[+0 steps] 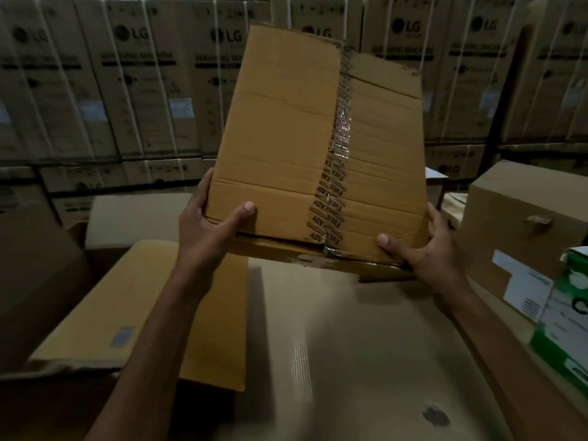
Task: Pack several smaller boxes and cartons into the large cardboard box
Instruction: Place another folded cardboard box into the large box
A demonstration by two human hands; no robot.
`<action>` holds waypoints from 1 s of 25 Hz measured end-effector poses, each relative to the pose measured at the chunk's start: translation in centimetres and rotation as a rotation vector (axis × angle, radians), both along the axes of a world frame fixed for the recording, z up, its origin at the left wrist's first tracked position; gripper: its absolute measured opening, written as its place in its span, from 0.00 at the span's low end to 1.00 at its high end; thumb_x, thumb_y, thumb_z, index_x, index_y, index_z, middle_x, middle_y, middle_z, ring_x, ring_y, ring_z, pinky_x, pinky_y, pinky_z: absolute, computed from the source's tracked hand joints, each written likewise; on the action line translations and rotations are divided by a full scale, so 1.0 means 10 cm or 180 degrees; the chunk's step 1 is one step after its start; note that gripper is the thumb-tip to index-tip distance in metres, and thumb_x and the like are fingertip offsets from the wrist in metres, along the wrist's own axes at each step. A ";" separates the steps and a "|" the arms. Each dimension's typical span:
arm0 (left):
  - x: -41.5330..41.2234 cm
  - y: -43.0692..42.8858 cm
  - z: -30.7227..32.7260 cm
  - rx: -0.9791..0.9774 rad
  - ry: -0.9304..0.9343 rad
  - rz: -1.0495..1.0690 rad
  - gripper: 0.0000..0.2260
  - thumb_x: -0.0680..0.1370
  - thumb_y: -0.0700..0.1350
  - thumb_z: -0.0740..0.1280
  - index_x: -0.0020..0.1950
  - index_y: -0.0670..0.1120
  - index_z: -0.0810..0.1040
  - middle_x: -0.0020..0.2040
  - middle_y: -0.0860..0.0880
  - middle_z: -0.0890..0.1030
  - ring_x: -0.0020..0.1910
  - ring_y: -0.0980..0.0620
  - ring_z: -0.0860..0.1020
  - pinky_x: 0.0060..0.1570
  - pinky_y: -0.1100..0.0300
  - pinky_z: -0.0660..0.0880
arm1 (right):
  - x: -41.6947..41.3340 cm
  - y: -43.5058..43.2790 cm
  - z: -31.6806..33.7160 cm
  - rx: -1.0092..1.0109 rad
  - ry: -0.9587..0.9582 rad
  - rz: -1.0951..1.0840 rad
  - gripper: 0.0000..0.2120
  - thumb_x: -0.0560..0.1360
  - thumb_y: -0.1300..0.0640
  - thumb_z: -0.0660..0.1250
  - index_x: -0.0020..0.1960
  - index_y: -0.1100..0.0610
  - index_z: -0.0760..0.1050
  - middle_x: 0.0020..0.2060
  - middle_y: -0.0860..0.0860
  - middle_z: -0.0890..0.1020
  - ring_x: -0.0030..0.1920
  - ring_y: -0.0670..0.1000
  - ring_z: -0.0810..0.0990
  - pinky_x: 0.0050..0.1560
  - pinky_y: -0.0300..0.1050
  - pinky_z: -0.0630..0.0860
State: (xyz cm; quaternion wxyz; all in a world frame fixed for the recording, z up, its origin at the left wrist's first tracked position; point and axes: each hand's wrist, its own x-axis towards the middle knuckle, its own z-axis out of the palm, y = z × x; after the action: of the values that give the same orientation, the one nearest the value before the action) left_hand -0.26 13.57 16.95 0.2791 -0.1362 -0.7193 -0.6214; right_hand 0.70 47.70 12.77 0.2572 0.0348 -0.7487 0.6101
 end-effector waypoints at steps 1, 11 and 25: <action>0.09 -0.06 0.06 0.0007 0.0059 0.0080 0.36 0.74 0.50 0.77 0.79 0.57 0.66 0.65 0.58 0.78 0.63 0.62 0.77 0.63 0.53 0.79 | 0.01 -0.07 0.05 0.0070 0.0010 -0.0019 0.57 0.63 0.44 0.83 0.82 0.47 0.54 0.72 0.46 0.69 0.71 0.50 0.71 0.70 0.51 0.72; 1.01 -1.09 0.40 -0.0020 0.0231 0.1118 0.39 0.71 0.54 0.79 0.78 0.56 0.66 0.64 0.58 0.77 0.63 0.58 0.77 0.60 0.54 0.81 | 0.08 -1.30 0.41 0.0400 0.0353 0.0598 0.47 0.65 0.35 0.78 0.78 0.34 0.57 0.78 0.47 0.65 0.75 0.54 0.67 0.69 0.65 0.73; 1.08 -4.10 0.72 0.0036 0.0149 0.1987 0.37 0.70 0.54 0.80 0.76 0.51 0.73 0.71 0.51 0.76 0.66 0.55 0.76 0.60 0.64 0.76 | -0.16 -4.40 0.51 0.0445 0.0131 0.0974 0.42 0.64 0.28 0.72 0.75 0.38 0.69 0.75 0.47 0.71 0.71 0.52 0.72 0.69 0.61 0.74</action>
State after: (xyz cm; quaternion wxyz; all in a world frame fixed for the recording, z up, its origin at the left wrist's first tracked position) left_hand 10.51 -27.40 24.12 0.4736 0.0785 -0.7163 -0.5064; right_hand -0.95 3.68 17.88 0.1735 0.1787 -0.7698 0.5877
